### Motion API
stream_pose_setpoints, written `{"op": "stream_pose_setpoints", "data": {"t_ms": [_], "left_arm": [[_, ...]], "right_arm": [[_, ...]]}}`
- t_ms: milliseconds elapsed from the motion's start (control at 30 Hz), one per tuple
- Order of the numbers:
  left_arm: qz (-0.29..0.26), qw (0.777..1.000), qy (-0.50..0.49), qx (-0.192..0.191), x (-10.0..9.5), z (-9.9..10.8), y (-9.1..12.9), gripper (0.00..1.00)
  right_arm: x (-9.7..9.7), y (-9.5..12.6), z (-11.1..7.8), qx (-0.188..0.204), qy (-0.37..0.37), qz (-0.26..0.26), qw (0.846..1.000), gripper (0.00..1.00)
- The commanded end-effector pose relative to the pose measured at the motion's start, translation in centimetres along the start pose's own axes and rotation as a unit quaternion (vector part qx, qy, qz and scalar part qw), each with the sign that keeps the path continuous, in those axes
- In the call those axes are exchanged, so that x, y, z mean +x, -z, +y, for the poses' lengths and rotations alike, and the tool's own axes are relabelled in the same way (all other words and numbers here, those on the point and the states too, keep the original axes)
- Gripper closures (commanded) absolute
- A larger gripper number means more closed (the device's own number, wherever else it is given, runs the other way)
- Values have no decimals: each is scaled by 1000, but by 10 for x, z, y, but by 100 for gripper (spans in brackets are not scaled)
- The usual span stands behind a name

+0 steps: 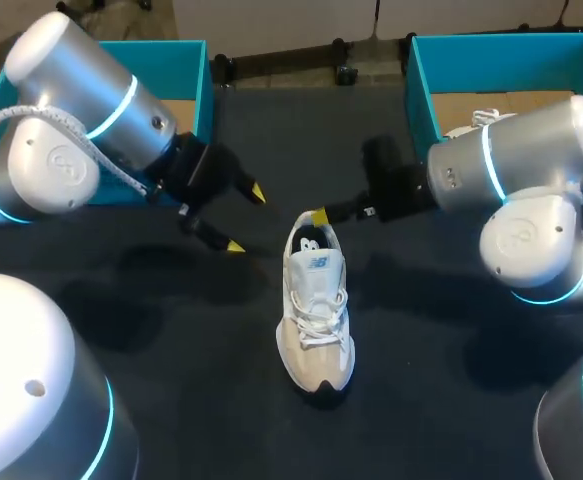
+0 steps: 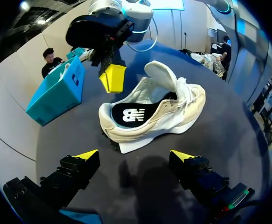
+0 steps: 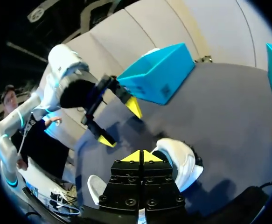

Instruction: Take the shoe out of the shoebox, open the shoe tongue, remove and reinsert the insole, then place the shoe into the shoebox

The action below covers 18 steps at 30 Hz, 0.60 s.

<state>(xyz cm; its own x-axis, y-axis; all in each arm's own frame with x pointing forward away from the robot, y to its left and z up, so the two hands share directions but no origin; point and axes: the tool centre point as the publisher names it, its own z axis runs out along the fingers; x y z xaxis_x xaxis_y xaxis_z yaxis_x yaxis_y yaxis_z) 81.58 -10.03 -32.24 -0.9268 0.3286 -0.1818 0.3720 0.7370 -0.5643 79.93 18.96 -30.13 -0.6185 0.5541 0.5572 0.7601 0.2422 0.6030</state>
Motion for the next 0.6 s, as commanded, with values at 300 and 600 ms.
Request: {"op": "stream_pose_setpoints", "data": {"t_ms": [300, 600], "left_arm": [[4, 1000, -8, -20, 1, 14, 57, 0], [-7, 999, -8, -32, -6, 26, 79, 0]], "right_arm": [[7, 2, 7, 16, -2, -55, 998, 100], [10, 0, 9, -15, -49, -132, 990, 100]]}}
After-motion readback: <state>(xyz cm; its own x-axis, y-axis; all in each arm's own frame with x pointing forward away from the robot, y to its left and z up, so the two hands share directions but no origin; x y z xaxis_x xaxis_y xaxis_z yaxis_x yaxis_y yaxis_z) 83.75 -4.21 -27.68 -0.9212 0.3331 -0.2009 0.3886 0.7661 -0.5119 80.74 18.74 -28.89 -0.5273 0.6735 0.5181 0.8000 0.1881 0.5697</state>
